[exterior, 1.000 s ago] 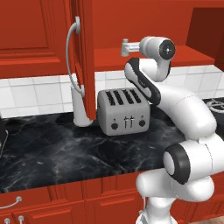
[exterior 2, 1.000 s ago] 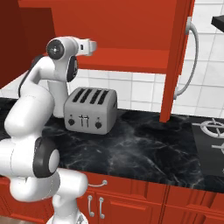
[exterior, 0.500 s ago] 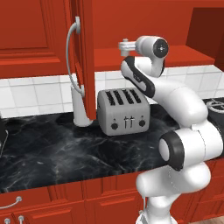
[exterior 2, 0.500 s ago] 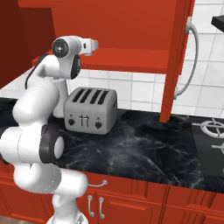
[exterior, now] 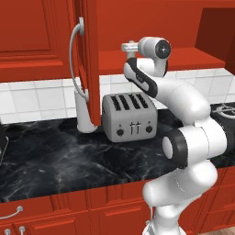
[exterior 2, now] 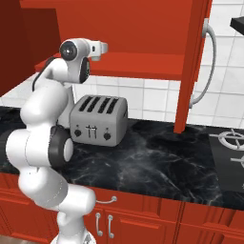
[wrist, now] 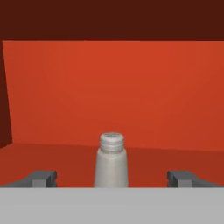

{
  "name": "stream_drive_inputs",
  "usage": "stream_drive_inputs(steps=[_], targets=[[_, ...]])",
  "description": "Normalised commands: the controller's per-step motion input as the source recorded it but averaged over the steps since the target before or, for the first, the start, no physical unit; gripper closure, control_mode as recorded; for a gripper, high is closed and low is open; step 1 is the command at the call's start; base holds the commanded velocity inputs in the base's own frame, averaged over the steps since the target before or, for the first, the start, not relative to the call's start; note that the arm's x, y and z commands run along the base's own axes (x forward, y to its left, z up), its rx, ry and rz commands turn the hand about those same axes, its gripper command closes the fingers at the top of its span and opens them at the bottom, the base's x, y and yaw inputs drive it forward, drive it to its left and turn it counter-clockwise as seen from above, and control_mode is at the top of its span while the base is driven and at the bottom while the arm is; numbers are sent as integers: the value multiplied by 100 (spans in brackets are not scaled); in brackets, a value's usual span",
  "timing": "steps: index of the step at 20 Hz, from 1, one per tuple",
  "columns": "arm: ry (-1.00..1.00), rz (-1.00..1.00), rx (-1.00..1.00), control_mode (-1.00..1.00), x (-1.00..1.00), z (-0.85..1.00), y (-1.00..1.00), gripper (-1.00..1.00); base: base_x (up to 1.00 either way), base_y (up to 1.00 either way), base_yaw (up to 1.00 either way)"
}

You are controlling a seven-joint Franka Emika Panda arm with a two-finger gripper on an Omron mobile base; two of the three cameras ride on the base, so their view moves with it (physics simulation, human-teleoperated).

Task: Retrieve the shaker from the cabinet and place it next the steak on a plate on the dining table.

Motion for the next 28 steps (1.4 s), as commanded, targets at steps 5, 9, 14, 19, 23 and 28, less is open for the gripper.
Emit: stream_drive_inputs(steps=[5, 9, 14, 19, 23, 28], targets=[[0, 0, 0, -100, 26, -14, 2, -100, 0, 0, 0], [0, 0, 0, -100, 26, -18, 2, -100, 0, 0, 0], [0, 0, 0, -100, 32, -7, 0, -100, 0, 0, 0], [0, 0, 0, -100, 36, -4, 1, -100, 0, 0, 0], [0, 0, 0, -100, 23, 0, 1, -100, 0, 0, 0], [0, 0, 0, -100, 19, -1, 0, -100, 0, 0, 0]])
